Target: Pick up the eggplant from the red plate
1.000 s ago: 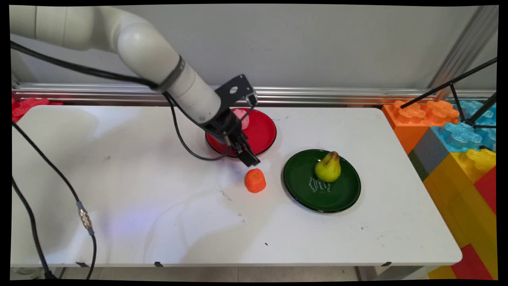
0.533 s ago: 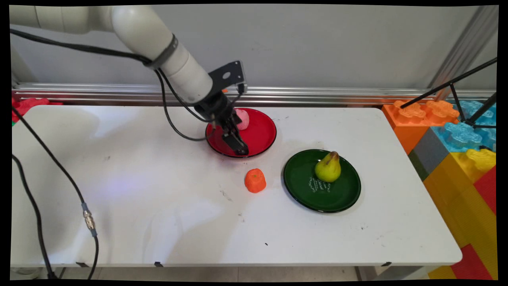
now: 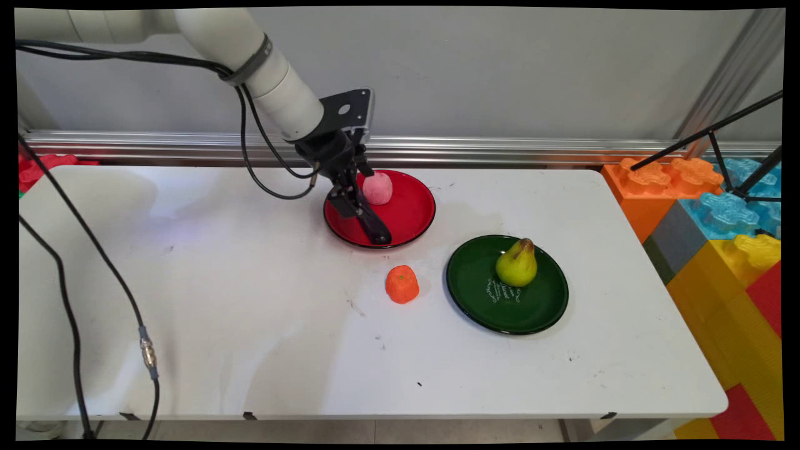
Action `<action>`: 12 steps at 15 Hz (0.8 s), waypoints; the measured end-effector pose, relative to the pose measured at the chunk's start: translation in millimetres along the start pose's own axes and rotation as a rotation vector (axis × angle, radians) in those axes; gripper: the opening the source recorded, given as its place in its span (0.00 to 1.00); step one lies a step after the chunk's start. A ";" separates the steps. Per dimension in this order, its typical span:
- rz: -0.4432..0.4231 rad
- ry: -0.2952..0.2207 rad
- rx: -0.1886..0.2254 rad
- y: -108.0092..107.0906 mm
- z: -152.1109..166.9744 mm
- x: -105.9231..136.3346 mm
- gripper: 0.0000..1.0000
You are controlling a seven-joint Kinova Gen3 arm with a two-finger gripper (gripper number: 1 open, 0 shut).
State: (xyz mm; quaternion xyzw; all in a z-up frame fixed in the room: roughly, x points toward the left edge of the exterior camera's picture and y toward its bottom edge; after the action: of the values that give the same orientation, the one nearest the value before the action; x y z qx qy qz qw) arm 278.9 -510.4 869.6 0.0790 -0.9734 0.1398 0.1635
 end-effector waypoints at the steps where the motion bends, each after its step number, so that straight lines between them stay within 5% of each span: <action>1: 0.038 -0.002 -0.002 -3.2 1.4 -2.5 1.00; 12: 0.376 -0.002 -0.026 -26.8 32.5 -22.3 1.00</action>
State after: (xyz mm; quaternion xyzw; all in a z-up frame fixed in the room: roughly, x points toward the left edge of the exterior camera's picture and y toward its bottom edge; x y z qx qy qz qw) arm 295.4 -543.1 839.0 -0.1062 -0.9729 0.1554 0.1345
